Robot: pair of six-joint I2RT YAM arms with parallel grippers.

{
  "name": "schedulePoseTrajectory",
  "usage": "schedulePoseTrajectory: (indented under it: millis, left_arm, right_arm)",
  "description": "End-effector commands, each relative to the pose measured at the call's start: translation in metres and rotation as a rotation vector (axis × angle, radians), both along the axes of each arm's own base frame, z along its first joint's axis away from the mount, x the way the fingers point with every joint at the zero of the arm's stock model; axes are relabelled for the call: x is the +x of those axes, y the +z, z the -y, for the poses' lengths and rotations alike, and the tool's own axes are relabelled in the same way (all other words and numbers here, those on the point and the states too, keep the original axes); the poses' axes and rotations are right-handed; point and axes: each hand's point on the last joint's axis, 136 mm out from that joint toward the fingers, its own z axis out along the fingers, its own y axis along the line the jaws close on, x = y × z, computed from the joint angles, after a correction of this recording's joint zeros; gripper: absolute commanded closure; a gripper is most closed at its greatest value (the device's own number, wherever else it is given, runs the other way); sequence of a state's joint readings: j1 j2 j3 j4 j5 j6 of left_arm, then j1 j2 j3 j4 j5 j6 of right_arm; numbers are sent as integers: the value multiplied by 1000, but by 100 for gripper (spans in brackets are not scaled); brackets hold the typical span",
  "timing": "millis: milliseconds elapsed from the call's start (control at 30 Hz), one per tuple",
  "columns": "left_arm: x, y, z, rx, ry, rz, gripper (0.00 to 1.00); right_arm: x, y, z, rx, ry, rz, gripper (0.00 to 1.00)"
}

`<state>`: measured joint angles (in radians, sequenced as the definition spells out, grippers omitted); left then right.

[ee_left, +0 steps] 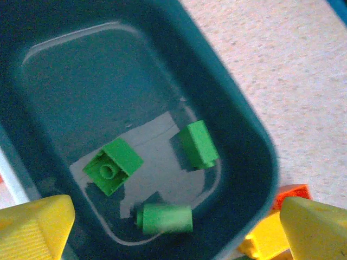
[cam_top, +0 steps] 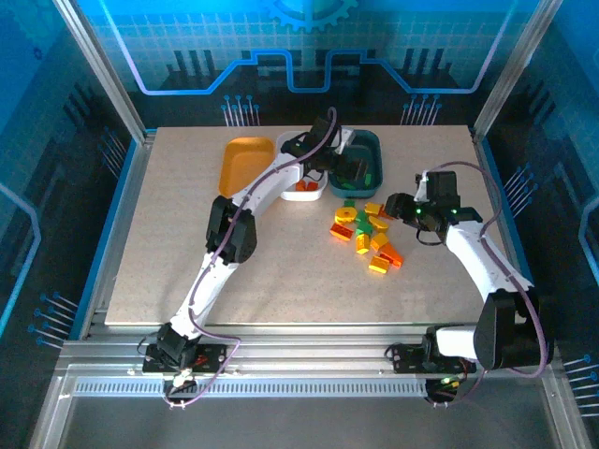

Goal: Sort the legos into containers by color

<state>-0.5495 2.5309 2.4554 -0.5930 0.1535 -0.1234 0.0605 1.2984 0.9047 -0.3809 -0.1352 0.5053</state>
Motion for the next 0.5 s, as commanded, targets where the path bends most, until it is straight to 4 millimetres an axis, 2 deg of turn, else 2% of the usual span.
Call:
schedulePoseTrajectory:
  millis: [0,67,100,200,300,400,467]
  left_arm:
    - [-26,106,14,-119,-83,182,1]
    - [-39,128,2,-154,-54,226,1]
    - [-46,133,-9,-173,-16,242,1]
    - [-69,129,-52,-266,130,254,1]
    - [-95,93,-106,-364,303,154,1]
    - [-126,46,-162,-433,467,39,1]
    - [-148,22,-189,-452,532,-1,1]
  right_arm:
    - [-4,-3,-22,-33,70,-7,37]
    - [-8,-5,-40,-86,130,-9,37]
    - [-11,-6,-51,-119,174,-9,36]
    - [-14,-9,-90,-247,319,1,36]
    - [-10,-21,-110,-375,373,-27,35]
    - [0,-41,-120,-369,382,-80,33]
    - [8,-56,-125,-400,402,-120,33]
